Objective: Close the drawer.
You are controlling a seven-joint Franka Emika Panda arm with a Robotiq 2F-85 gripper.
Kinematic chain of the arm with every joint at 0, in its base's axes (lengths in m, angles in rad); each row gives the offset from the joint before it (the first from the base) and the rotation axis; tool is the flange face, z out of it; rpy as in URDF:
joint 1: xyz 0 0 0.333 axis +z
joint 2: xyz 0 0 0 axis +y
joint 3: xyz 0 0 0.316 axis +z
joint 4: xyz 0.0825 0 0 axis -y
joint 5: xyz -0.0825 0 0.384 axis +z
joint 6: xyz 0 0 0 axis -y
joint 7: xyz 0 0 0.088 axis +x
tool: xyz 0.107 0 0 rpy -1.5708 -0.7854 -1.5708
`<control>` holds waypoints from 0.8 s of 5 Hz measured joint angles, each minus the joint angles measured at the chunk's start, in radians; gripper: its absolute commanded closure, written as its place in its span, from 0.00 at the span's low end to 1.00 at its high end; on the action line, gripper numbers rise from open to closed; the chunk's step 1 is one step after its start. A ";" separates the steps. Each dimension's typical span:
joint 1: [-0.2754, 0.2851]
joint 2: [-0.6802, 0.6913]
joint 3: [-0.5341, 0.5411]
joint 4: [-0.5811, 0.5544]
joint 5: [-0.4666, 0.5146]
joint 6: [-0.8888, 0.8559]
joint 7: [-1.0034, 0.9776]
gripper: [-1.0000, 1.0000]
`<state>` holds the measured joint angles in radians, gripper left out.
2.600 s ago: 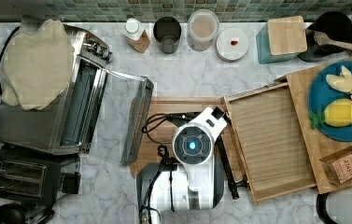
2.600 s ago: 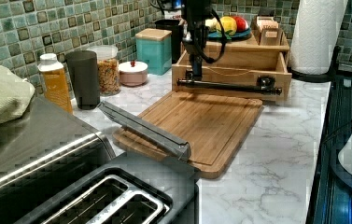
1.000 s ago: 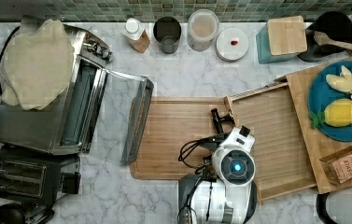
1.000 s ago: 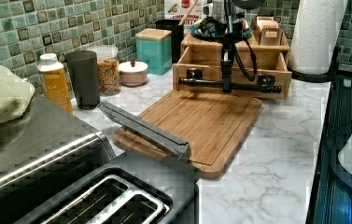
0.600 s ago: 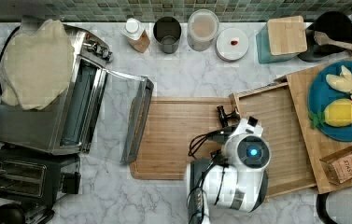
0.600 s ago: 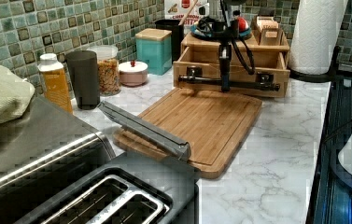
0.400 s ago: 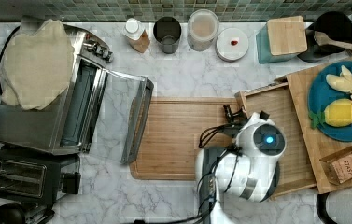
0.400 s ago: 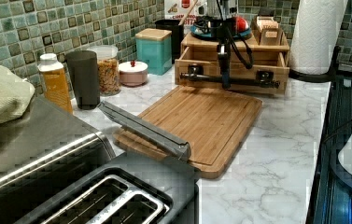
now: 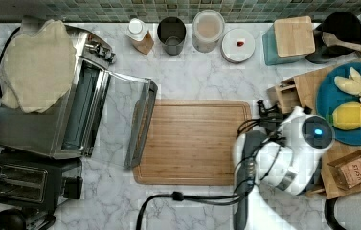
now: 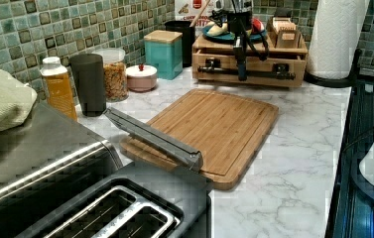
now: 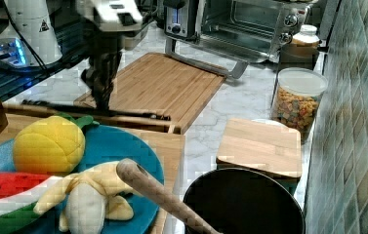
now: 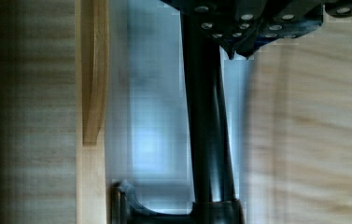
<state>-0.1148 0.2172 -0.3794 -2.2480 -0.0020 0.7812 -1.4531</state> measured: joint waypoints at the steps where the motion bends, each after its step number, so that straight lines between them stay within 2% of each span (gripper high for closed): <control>1: -0.031 0.045 -0.024 0.035 -0.001 0.083 -0.006 1.00; 3: 0.031 0.040 -0.052 0.006 -0.121 0.132 0.153 1.00; 4: 0.032 0.038 -0.054 0.000 -0.128 0.144 0.153 1.00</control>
<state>-0.0831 0.2549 -0.4333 -2.2480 -0.1302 0.9253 -1.2998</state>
